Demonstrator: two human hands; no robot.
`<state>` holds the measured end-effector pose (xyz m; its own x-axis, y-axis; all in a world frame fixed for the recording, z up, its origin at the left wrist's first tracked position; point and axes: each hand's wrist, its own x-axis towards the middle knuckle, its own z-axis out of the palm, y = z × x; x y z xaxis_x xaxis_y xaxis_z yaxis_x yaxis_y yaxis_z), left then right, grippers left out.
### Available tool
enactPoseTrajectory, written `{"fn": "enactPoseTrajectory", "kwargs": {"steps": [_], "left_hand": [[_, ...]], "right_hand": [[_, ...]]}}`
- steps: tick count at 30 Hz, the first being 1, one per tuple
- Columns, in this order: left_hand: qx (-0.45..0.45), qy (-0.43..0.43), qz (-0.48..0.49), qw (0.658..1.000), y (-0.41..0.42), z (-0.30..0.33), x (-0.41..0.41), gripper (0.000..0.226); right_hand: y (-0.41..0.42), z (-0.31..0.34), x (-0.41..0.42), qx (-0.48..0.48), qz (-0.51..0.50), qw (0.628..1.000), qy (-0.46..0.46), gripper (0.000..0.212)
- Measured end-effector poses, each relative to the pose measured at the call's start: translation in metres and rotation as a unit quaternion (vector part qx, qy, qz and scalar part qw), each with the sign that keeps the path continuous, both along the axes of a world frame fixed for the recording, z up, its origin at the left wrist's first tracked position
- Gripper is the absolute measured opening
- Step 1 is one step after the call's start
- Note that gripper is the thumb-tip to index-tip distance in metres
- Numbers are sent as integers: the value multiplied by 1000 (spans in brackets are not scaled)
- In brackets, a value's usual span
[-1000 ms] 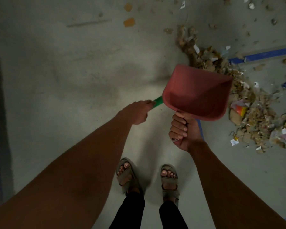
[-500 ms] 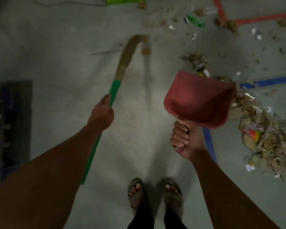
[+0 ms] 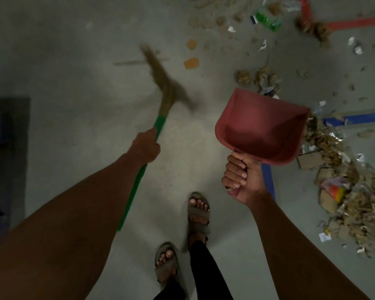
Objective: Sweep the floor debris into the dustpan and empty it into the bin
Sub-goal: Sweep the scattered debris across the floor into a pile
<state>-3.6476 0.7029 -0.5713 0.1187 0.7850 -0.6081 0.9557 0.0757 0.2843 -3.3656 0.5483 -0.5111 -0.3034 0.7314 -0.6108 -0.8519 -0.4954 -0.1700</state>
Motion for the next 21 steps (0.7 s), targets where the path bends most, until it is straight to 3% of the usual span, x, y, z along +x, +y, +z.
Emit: {"fn": "enactPoseTrajectory", "kwargs": {"steps": [4, 8, 12, 16, 21], "left_hand": [[-41, -37, -158, 986, 0, -7, 73, 63], [-64, -81, -322, 941, 4, 4, 135, 69], [-11, -101, -416, 904, 17, 12, 150, 81], [74, -125, -388, 910, 43, 25, 125, 83], [134, -98, -214, 963, 81, 43, 71, 77]], "right_hand": [[17, -4, 46, -3, -7, 1000, -6, 40], [27, -4, 84, 0, -23, 1000, -3, 41], [37, 2, 103, -11, -31, 999, -17, 39], [54, 11, 105, -14, -31, 999, -35, 39], [86, 18, 86, -6, -26, 1000, -10, 41]]}}
